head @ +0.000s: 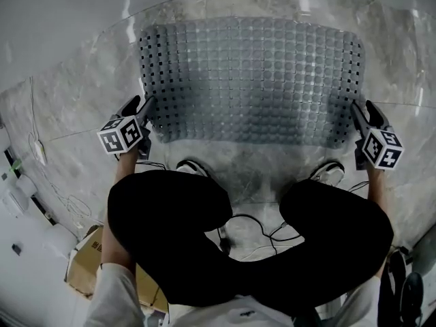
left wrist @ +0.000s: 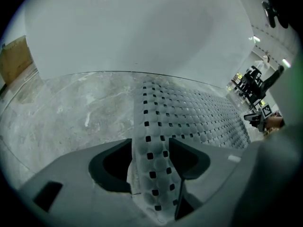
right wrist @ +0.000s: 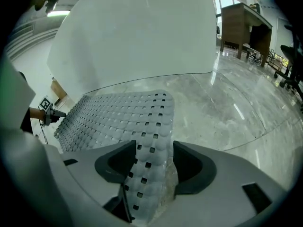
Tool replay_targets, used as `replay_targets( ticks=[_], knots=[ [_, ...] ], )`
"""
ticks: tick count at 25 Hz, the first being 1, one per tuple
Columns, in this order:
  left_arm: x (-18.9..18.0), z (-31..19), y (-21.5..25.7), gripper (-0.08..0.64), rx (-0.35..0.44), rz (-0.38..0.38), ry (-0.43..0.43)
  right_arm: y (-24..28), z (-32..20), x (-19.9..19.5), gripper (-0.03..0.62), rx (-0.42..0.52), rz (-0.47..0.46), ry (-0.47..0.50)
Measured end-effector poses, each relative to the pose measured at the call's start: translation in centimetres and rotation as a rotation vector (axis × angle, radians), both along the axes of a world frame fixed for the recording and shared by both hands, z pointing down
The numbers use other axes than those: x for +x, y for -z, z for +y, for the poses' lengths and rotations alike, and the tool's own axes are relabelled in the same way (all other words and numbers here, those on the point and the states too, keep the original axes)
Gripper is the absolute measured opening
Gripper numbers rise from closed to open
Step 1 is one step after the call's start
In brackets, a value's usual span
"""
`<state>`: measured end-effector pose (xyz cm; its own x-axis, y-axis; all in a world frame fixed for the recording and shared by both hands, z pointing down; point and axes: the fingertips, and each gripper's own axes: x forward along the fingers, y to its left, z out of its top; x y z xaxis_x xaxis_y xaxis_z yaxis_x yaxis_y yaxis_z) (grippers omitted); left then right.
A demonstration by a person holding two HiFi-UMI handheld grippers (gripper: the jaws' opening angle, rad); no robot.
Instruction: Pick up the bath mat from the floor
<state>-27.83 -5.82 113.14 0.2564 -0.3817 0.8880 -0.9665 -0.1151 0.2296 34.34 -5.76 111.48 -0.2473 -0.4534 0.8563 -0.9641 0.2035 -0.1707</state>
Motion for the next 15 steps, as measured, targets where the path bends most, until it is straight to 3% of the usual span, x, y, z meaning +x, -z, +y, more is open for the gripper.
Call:
replay_targets(
  ticks=[4, 10, 15],
  knots=[
    [0.0, 0.1, -1.5, 0.245, -0.021, -0.003, -0.009, -1.5, 0.5, 0.8, 0.222, -0.008, 0.021, -0.023],
    [0.0, -0.2, -2.1, 0.249, 0.017, -0.018, -0.052, -2.2, 0.1, 0.1, 0.224, 0.022, -0.006, -0.032],
    [-0.1, -0.2, -2.1, 0.249, 0.033, -0.013, -0.048, -2.9, 0.0, -0.4, 0.232, 0.041, 0.052, -0.013]
  ],
)
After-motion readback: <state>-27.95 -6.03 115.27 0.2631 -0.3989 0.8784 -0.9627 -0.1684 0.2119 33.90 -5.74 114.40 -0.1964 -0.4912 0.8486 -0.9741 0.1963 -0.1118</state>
